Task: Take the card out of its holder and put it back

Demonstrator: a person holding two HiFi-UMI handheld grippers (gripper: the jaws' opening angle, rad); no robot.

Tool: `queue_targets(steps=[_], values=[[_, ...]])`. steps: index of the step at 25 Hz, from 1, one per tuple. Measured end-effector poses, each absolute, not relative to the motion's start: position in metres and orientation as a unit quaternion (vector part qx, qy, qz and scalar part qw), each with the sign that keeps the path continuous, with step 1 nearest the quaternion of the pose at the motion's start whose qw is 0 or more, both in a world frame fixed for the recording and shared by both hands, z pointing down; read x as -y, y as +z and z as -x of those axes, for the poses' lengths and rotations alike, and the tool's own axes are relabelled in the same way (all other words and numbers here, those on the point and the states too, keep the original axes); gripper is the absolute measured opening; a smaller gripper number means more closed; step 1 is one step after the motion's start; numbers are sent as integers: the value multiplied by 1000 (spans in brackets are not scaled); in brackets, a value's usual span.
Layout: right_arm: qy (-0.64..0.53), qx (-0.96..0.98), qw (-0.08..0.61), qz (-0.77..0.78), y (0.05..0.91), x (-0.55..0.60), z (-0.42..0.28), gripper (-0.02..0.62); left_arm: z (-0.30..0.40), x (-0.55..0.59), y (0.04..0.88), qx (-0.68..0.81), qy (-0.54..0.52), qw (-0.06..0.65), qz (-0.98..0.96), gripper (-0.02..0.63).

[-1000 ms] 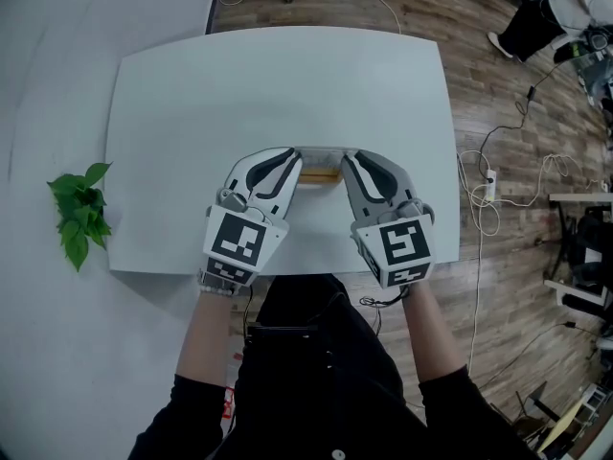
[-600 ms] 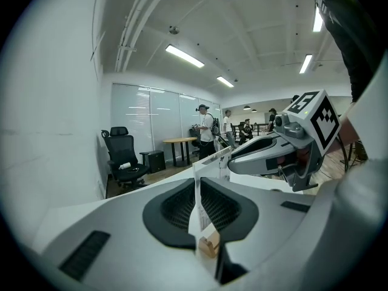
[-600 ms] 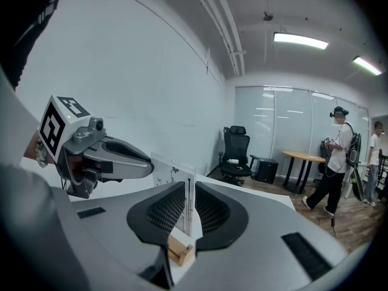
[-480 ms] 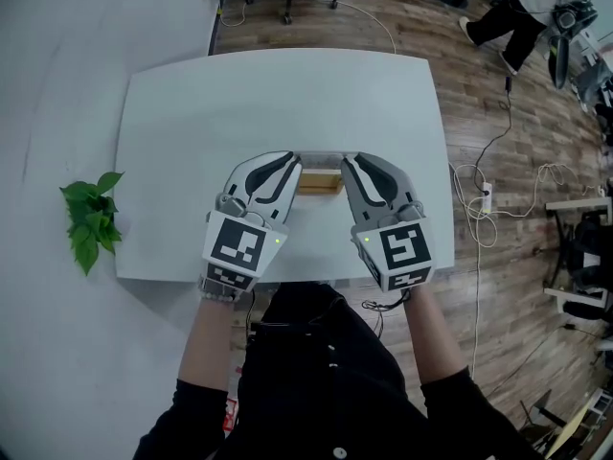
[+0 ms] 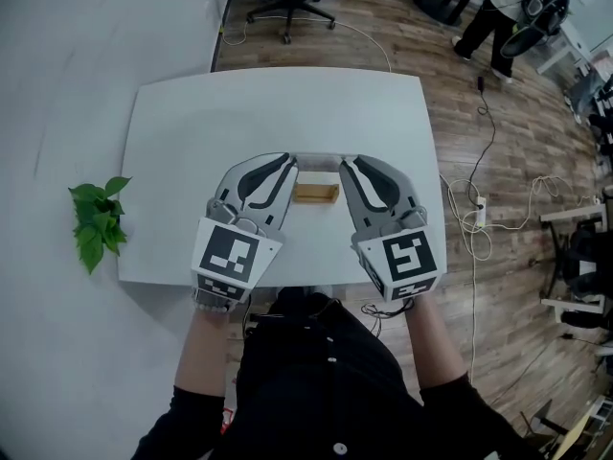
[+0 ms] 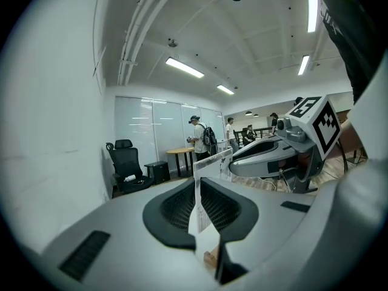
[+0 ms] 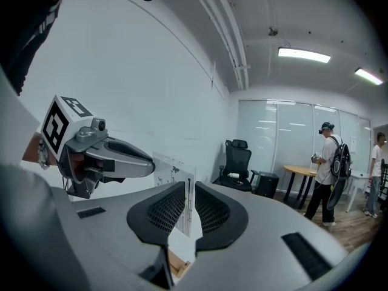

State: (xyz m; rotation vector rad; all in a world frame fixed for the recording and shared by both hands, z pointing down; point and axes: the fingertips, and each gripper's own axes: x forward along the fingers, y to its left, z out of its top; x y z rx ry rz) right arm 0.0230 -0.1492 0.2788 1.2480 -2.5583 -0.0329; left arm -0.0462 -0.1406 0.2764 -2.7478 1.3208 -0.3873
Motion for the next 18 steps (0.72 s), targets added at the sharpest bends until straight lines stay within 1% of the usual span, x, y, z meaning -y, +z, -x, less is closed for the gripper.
queue_targets(steps=[10, 14, 18], values=[[-50, 891, 119, -435, 228, 131, -26, 83, 43, 122, 224, -440, -111, 84, 887, 40], [-54, 895, 112, -428, 216, 123, -25, 82, 43, 114, 211, -444, -106, 90, 885, 40], [-62, 896, 108, -426, 207, 119, -24, 83, 45, 108, 200, -464, -96, 74, 878, 40]])
